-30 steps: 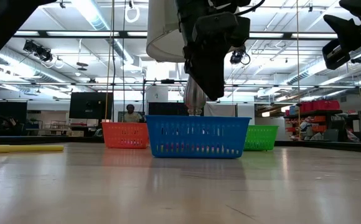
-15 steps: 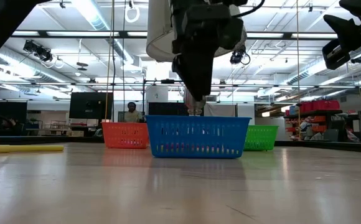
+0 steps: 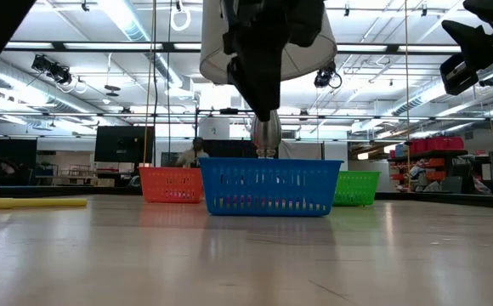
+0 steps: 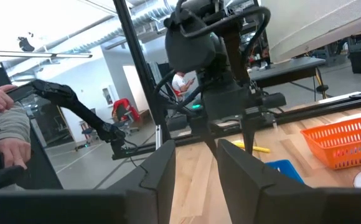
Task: Pick & Place Markers
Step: Put the yellow pen into the blue bin
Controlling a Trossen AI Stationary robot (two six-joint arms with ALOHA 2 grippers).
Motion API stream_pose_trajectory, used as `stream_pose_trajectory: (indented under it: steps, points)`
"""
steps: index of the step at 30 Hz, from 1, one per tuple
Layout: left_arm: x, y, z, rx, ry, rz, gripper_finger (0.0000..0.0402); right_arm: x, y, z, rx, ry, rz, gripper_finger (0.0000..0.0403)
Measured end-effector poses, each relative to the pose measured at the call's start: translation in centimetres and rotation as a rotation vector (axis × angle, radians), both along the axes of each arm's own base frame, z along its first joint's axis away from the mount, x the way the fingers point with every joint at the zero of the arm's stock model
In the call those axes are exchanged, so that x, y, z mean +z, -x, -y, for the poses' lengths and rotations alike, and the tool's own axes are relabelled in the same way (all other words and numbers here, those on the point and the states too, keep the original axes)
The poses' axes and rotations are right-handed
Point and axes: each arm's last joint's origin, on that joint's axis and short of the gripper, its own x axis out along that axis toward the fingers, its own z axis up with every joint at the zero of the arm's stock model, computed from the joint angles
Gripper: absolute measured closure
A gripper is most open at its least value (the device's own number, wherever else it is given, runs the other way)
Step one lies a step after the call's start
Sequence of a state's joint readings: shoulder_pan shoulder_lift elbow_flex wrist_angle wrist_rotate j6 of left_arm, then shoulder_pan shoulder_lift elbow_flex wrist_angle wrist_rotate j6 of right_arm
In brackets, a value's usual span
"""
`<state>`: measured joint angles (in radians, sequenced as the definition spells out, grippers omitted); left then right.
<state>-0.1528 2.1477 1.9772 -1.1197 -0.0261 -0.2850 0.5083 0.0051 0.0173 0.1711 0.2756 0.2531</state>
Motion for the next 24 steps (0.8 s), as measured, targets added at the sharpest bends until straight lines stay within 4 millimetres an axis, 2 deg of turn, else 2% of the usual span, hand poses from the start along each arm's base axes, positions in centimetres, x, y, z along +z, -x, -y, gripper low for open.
stream_pose_trajectory:
  steps: [8,19,24]
  points:
    - [-0.8,4.3,0.0,0.049,0.028,0.019,0.0179,0.0,0.0,0.0,0.000,0.000,0.000,0.0284]
    - [-1.5,10.6,-1.3,0.156,0.051,-0.007,0.0179,0.0,0.0,0.0,0.000,0.001,-0.001,0.0284]
    - [-2.6,13.0,-2.3,0.186,0.053,-0.008,0.0179,0.0,0.0,0.0,0.000,0.001,-0.001,0.0284]
